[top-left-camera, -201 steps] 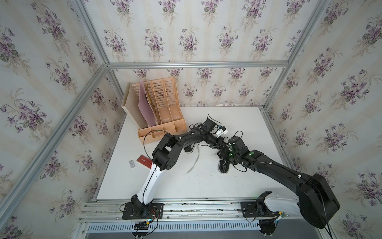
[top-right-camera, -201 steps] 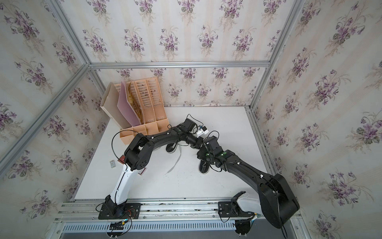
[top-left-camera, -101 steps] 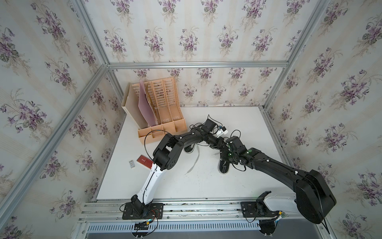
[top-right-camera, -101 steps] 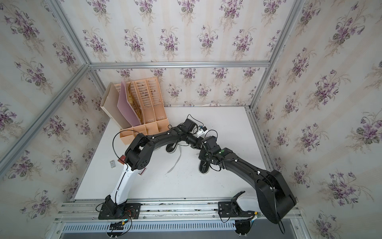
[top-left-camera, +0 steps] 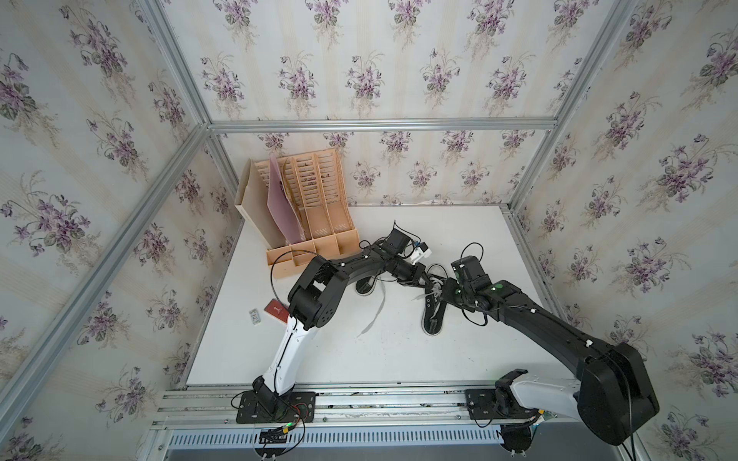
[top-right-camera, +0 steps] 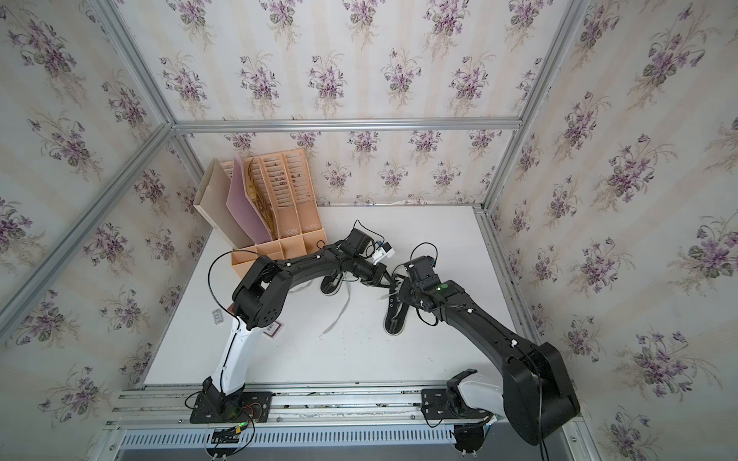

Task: Tie the shoes
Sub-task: Tie the shoelace on the shoe.

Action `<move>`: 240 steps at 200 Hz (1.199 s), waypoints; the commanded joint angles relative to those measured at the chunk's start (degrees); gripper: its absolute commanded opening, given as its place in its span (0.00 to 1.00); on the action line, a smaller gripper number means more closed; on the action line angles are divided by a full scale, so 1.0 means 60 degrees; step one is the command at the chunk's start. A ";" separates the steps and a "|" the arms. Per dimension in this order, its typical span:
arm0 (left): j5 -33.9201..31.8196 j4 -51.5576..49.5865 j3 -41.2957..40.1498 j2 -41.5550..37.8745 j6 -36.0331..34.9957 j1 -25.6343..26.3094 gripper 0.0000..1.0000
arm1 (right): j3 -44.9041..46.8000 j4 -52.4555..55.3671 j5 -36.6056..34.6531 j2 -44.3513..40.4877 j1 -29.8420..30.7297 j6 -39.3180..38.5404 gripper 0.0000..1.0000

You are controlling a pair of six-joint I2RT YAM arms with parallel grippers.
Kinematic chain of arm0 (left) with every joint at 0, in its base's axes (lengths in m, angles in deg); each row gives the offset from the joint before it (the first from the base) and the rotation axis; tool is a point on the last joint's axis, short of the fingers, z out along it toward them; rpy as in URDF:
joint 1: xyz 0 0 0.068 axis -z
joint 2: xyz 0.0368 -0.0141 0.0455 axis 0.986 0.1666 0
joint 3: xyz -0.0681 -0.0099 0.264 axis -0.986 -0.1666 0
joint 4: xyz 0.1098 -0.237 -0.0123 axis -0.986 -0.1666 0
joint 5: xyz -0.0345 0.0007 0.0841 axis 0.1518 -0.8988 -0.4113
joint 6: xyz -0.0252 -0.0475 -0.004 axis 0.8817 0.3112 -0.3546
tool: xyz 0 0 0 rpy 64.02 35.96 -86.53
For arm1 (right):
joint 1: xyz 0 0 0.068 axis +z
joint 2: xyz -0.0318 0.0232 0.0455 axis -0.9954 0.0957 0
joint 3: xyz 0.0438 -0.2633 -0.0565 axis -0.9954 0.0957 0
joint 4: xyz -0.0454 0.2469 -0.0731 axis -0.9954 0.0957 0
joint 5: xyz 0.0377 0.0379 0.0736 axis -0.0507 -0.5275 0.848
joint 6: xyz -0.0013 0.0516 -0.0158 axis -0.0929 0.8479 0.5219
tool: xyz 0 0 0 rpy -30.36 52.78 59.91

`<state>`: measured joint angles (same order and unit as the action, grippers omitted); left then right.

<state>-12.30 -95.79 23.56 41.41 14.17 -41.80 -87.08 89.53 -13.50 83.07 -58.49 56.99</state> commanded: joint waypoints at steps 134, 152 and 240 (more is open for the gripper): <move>0.0440 0.0954 -0.0770 -0.0629 0.0231 -0.0329 0.52 | 0.0080 -0.0158 0.0966 0.0253 -0.0990 -0.0979 0.00; 0.0590 0.0897 -0.0711 -0.0606 0.0278 -0.0268 0.59 | 0.0044 -0.0107 0.0890 0.0315 -0.0991 -0.0994 0.00; 0.1079 -0.0759 0.0471 0.0204 -0.0444 0.0067 0.56 | 0.0029 -0.0221 0.0856 0.0403 -0.0997 -0.0950 0.00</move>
<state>-7.40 -96.82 25.09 41.89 14.09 -41.76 -86.66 88.50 -7.84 85.28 -64.43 51.26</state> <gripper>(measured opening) 0.559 0.069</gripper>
